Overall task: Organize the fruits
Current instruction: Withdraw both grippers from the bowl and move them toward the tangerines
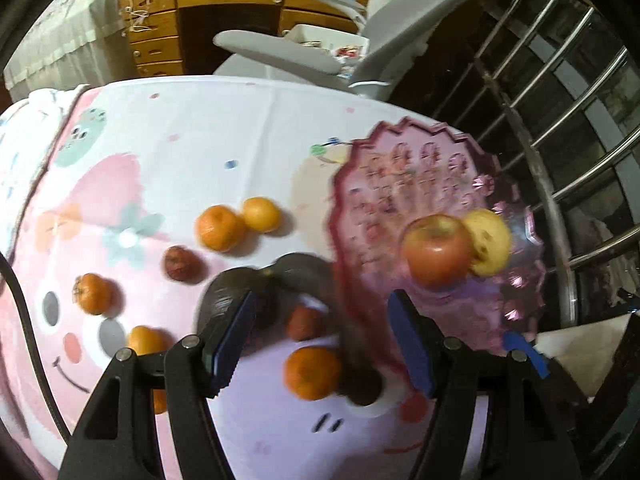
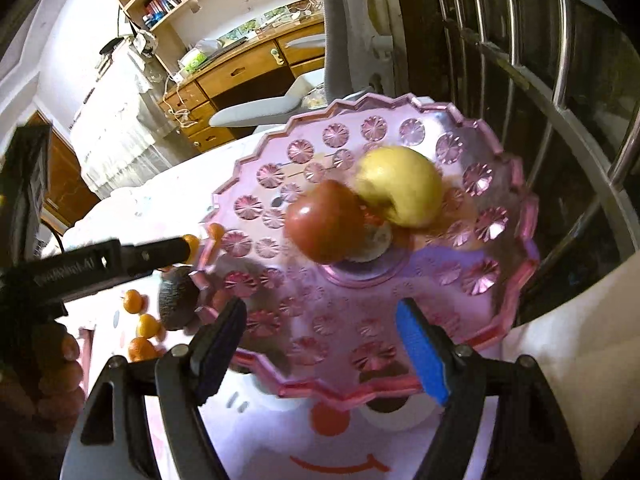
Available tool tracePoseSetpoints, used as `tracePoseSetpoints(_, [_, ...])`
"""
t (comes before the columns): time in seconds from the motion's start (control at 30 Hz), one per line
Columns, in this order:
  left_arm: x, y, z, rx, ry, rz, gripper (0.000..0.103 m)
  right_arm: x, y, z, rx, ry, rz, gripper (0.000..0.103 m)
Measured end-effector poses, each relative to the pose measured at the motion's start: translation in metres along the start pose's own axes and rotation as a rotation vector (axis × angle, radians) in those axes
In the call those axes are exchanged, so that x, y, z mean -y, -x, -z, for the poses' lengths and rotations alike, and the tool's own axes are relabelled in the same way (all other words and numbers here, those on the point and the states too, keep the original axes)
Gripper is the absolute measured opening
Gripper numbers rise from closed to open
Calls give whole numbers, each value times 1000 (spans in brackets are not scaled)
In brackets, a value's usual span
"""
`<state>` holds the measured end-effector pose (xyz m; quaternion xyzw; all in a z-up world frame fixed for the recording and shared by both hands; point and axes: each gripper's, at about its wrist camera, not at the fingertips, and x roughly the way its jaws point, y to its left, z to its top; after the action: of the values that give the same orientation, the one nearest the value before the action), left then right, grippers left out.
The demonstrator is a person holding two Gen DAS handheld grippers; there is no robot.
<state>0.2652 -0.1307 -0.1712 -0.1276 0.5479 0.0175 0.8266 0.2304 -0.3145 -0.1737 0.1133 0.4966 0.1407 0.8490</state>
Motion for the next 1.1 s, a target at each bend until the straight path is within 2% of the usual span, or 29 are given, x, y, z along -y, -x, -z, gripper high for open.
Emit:
tracePoseSetpoints(0.13, [-23, 4, 10, -14, -1, -50, 67, -13, 1, 5, -1, -43, -30, 78])
tracePoseSetpoints(0.3, [-54, 12, 19, -21, 12, -75, 67, -39, 1, 11, -8, -29, -52, 78])
tracePoseSetpoints(0.57, [-101, 28, 24, 0, 11, -47, 68, -86, -2, 27, 4, -14, -54, 78])
tracePoseSetpoints(0.73, [-136, 24, 26, -49, -7, -33, 69, -118, -14, 36, -12, -47, -49, 78])
tracePoseSetpoints(1.1, [-192, 21, 14, -79, -93, -32, 69, -182, -35, 65, -12, -88, -13, 78])
